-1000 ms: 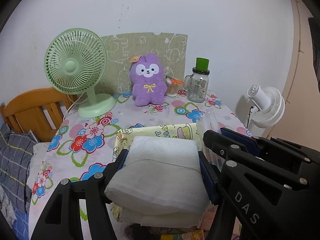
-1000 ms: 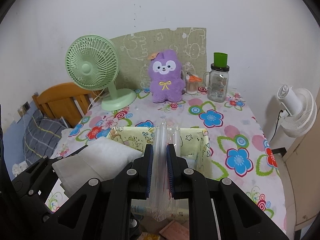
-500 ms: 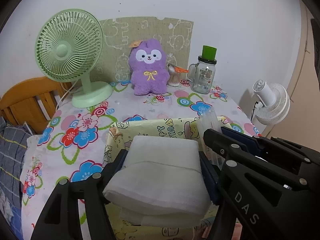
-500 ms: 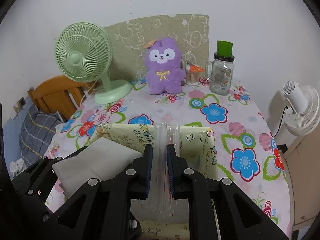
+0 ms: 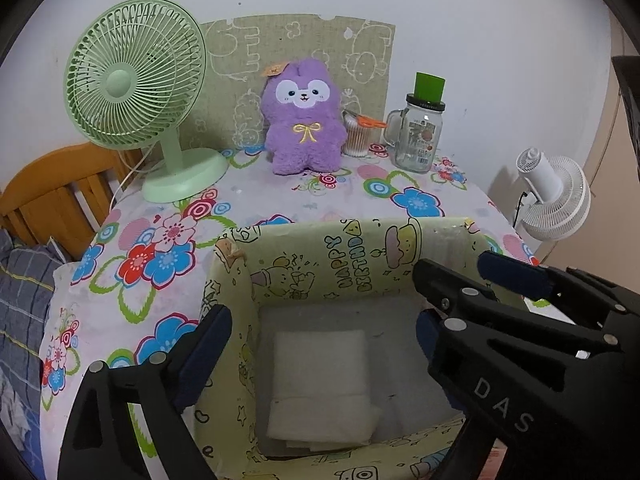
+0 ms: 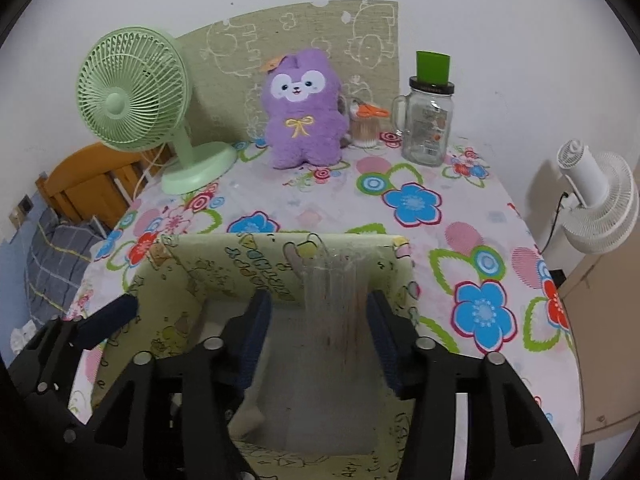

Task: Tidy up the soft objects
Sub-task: 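Lower and release the towel into the box with left tool while right tool releases the straw bag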

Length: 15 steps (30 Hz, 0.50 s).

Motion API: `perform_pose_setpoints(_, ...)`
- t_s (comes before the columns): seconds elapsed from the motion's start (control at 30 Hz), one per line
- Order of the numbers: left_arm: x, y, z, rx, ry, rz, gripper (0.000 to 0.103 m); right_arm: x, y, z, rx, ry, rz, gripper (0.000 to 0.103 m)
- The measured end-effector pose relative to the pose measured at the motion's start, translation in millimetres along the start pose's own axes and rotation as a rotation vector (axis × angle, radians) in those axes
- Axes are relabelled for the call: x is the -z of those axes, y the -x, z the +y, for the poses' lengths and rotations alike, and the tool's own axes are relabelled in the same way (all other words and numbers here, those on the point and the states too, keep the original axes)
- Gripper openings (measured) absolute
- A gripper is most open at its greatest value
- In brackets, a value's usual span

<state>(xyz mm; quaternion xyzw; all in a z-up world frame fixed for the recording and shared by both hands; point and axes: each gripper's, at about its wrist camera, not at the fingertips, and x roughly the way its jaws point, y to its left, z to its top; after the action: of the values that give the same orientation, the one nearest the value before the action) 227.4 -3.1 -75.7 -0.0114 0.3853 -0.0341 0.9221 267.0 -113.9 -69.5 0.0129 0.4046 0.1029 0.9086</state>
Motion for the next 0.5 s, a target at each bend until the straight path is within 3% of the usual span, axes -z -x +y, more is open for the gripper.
perform_pose_setpoints(0.07,0.8,0.0,0.4,0.001,0.0,0.003,0.096,0.5,0.5,0.2,0.022,0.013,0.001,0.064)
perform_pose_setpoints(0.27,2.7,8.1,-0.9,0.0,-0.002,-0.006,0.096,2.6,9.1,-1.6,0.021,0.007,-0.008,0.066)
perform_pose_setpoints(0.5,7.2,25.3,-1.7,-0.011,-0.004,-0.028,0.097,7.6,26.4,-1.0,0.031,0.002,-0.03,0.076)
